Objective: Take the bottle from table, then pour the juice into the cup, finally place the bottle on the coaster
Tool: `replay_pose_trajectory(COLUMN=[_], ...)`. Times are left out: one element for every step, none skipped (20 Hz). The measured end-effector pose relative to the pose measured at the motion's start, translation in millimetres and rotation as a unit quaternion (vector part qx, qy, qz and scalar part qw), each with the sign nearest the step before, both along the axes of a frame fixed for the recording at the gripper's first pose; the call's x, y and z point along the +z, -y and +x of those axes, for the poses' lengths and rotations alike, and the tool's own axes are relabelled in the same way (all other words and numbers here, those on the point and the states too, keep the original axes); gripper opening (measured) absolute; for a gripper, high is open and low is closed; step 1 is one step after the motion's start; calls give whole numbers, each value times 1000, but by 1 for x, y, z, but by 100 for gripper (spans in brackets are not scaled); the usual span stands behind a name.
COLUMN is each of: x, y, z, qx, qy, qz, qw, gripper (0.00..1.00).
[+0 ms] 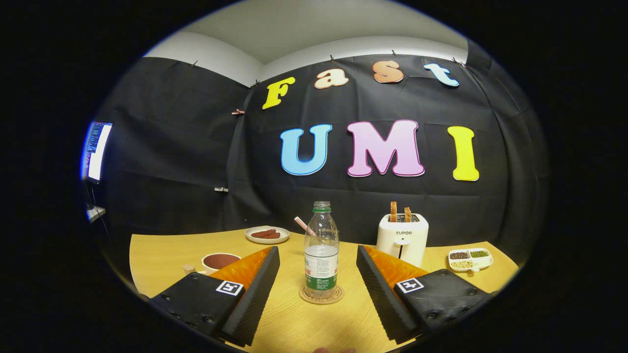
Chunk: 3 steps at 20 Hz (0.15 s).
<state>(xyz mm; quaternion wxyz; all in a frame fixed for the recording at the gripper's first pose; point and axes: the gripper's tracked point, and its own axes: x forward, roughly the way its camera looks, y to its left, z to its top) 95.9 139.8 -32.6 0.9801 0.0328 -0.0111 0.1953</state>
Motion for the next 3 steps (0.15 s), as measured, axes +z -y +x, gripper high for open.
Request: replay_pose_trajectory(x=[2,3,5], y=[1,2,2], z=[0,0,-1], qx=[-1,-1,-1], qy=[0,1,3], qz=[-1,-2,-1], qw=[1000,1000,1000], gripper=[96,95,95])
